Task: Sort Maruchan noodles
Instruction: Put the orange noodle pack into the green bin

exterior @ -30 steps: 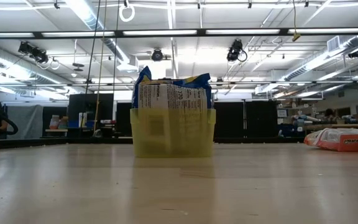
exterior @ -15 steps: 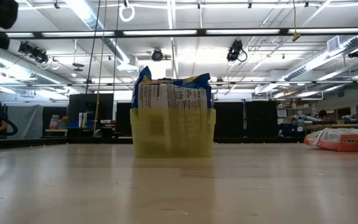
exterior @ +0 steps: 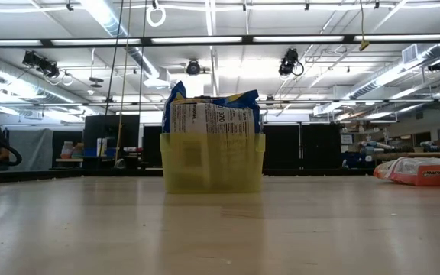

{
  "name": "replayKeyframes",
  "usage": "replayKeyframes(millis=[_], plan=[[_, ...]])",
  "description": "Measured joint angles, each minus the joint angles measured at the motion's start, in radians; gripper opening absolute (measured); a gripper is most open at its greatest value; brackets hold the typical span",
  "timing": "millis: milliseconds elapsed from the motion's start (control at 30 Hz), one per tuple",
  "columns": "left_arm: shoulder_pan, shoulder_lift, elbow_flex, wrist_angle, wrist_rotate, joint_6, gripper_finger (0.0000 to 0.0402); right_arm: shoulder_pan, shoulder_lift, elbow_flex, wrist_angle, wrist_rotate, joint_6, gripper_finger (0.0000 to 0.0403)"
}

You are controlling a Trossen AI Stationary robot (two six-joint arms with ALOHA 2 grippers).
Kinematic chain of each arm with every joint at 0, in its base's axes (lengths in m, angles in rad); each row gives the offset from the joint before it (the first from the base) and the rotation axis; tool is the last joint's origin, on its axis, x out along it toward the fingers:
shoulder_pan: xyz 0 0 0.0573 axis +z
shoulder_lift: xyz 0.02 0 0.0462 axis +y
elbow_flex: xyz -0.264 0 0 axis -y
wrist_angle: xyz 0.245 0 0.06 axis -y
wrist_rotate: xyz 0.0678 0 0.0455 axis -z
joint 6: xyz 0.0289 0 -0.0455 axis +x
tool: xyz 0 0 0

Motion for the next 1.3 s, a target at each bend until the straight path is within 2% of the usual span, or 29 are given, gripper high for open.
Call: replayKeyframes(millis=[100, 167, 267, 333, 567, 667, 900, 1033, 1167, 1300], plan=[[-0.026, 0.000, 0.000, 0.025, -0.005, -0.007, 0.0159, 0.001, 0.000, 0.000, 0.000, 0.002, 0.000, 0.0171], [-0.034, 0.000, 0.000, 0.031, -0.004, -0.034, 0.0121, 0.000, 0.000, 0.000, 0.000, 0.002, 0.000, 0.0171], [-0.037, 0.003, 0.003, 0.023, 0.001, -0.078, 0.0043, 0.001, 0.000, 0.000, 0.000, 0.002, 0.000, 0.0171], [-0.037, 0.007, 0.023, -0.006, 0.000, -0.085, 0.0016, 0.000, 0.000, 0.000, -0.001, 0.002, 0.000, 0.0171], [-0.039, 0.008, 0.190, -0.202, 0.039, -0.095, 0.0005, 0.000, 0.000, 0.000, 0.000, 0.002, 0.000, 0.0171], [-0.041, 0.006, 0.243, -0.234, 0.053, -0.108, 0.0004, 0.000, 0.000, 0.000, 0.000, 0.002, 0.000, 0.0171], [-0.042, 0.005, 0.237, -0.207, 0.056, -0.101, 0.0004, -0.003, 0.000, 0.000, 0.000, 0.002, 0.000, 0.0171], [-0.041, 0.005, 0.237, -0.259, 0.040, -0.061, 0.0004, -0.003, 0.000, 0.000, 0.000, 0.002, 0.003, 0.0171], [-0.048, 0.005, 0.237, -0.181, 0.023, -0.066, 0.0014, -0.003, 0.000, 0.000, 0.000, 0.002, 0.010, 0.0171], [-0.049, 0.005, 0.237, -0.066, 0.036, -0.061, 0.0045, -0.003, 0.000, 0.000, 0.000, 0.002, 0.010, 0.0171]])
